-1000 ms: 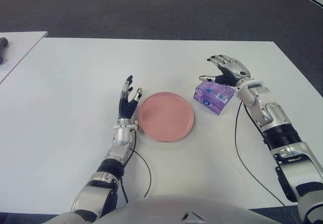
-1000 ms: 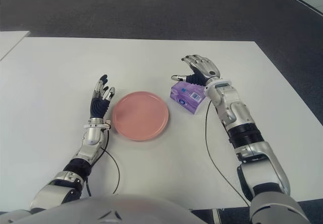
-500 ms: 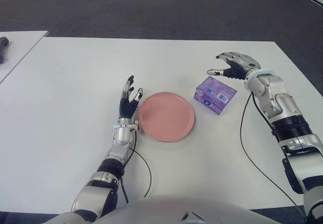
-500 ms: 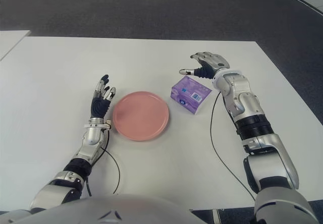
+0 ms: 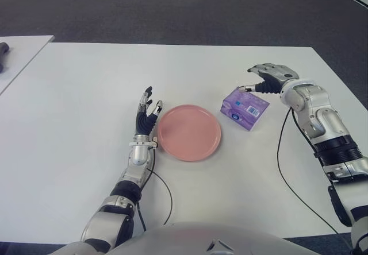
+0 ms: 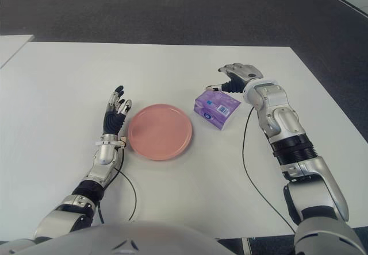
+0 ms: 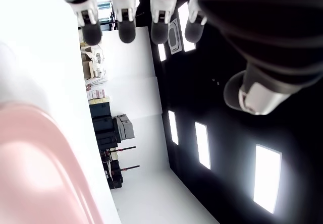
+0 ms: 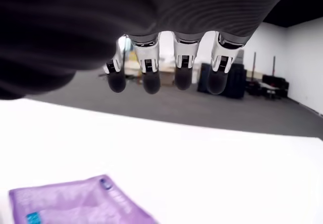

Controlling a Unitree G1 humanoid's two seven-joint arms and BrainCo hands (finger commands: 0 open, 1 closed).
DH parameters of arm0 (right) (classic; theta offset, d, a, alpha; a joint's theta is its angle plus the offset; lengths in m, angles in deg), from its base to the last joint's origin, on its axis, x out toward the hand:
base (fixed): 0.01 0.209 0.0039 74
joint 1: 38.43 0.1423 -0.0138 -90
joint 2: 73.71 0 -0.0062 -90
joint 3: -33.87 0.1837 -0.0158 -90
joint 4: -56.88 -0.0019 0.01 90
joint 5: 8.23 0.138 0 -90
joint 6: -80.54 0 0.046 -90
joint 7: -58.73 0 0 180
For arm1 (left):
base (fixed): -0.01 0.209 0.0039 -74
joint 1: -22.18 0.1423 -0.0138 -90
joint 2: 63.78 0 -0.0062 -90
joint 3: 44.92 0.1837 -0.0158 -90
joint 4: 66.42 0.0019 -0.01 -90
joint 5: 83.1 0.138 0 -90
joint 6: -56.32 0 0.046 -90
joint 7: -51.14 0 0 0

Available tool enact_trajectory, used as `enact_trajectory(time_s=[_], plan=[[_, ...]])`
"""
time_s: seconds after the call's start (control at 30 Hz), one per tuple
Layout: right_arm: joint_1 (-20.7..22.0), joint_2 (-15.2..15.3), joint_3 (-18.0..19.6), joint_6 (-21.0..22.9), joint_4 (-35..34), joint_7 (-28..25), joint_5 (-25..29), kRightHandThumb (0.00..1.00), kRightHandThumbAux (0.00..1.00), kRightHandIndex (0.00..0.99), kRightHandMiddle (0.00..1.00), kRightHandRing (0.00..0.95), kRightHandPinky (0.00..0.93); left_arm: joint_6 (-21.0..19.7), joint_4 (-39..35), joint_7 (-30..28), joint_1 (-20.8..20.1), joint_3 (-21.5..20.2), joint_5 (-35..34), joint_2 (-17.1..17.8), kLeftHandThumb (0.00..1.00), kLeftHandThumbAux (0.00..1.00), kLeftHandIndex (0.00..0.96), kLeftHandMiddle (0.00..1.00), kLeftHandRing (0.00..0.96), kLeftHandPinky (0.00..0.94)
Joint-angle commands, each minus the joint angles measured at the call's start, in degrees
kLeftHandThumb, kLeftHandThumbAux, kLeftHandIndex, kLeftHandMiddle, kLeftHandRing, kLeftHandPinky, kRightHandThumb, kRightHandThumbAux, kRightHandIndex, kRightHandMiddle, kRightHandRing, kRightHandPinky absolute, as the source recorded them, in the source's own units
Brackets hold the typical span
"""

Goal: Put the tissue paper into the plate.

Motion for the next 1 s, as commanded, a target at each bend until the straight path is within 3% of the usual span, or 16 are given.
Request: enact_trajectory(time_s=[0.03, 0.37, 0.7, 1.0], plan=[[-0.56, 0.98, 0.28, 1.15, -2.19, -4.22, 0.67, 0.319, 0.116, 0.0, 0.0, 0.0, 0.0, -1.1, 4.44, -0.37, 4.57, 0.39, 0.3, -0.54, 0.003, 0.469, 0.0, 0.0, 0.0, 0.0], [0.45, 2.05, -0.04, -0.36, -2.43, -11.64, 2.85, 0.355, 0.105, 0.0, 0.0, 0.0, 0.0, -2.08, 4.26, 0.41, 4.48, 0.65, 0.92, -0.9, 0.0, 0.471, 0.0, 0.0, 0.0, 0.0], [0.29, 2.26, -0.54, -3.2, -4.53, -14.25, 4.16, 0.38, 0.125, 0.0, 0.0, 0.0, 0.0, -1.79, 4.39, -0.01, 4.36, 1.11, 1.11, -1.09, 0.0, 0.469, 0.0, 0.0, 0.0, 0.0], [-0.66, 1.45, -1.09, -2.93, -6.92, -16.3, 4.43, 0.415, 0.136, 0.0, 0.0, 0.0, 0.0, -2.73, 4.98, 1.04, 3.74, 1.29, 1.74, -1.35, 0.0, 0.462, 0.0, 0.0, 0.0, 0.0]])
